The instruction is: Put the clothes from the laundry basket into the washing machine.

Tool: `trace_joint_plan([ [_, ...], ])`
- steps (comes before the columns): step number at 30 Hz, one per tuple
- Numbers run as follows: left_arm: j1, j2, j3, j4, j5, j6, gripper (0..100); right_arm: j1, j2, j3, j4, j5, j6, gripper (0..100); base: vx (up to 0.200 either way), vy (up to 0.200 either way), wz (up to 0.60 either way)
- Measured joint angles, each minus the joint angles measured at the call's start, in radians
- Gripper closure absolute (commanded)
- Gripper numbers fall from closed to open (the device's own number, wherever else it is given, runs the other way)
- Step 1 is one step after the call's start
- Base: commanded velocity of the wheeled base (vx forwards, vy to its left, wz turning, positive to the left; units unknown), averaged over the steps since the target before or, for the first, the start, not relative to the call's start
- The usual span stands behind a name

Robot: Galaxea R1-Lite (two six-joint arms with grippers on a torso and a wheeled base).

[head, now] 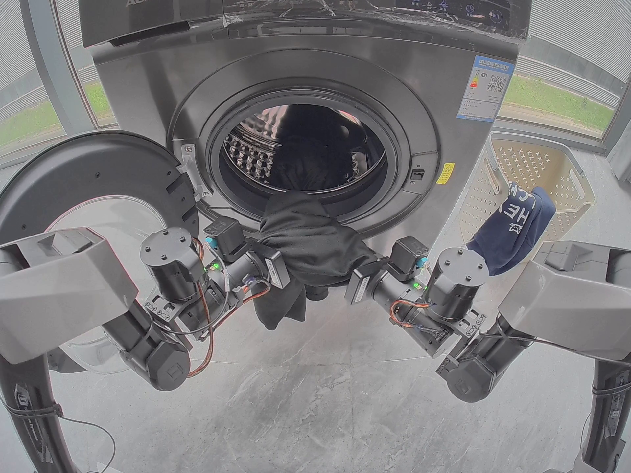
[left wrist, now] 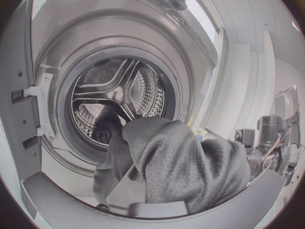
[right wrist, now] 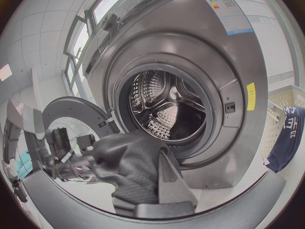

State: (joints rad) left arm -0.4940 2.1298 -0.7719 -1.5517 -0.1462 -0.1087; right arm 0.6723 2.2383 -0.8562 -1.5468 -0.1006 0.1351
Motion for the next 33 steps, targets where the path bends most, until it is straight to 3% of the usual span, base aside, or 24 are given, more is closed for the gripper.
trace_joint_plan([
  [1, -0.001, -0.009, 0.006, 0.0, 0.0, -0.003, 100, 0.002, 0.006, -0.001, 0.0, 0.0, -0.001, 100, 0.0, 0.0, 0.0],
  [2, -0.003, -0.017, 0.009, 0.0, 0.0, -0.004, 100, 0.003, 0.01, -0.001, 0.0, 0.0, -0.002, 0, 0.0, 0.0, 0.0],
  [12, 0.008, -0.059, 0.037, 0.0, 0.003, -0.004, 100, 0.016, -0.011, 0.073, 0.001, 0.011, -0.016, 0, 0.0, 0.0, 0.0],
  [25, 0.033, -0.157, 0.251, 0.001, 0.024, -0.002, 100, 0.123, -0.177, 0.493, 0.001, 0.163, -0.063, 0, 0.0, 0.0, 0.0],
  [29, 0.042, -0.179, 0.295, 0.0, 0.026, 0.001, 100, 0.121, -0.216, 0.523, 0.001, 0.192, -0.076, 0, 0.0, 0.0, 0.0],
  [33, 0.048, -0.191, 0.31, -0.001, 0.027, 0.004, 100, 0.056, -0.23, 0.52, 0.001, 0.193, -0.076, 0, 0.0, 0.0, 0.0],
])
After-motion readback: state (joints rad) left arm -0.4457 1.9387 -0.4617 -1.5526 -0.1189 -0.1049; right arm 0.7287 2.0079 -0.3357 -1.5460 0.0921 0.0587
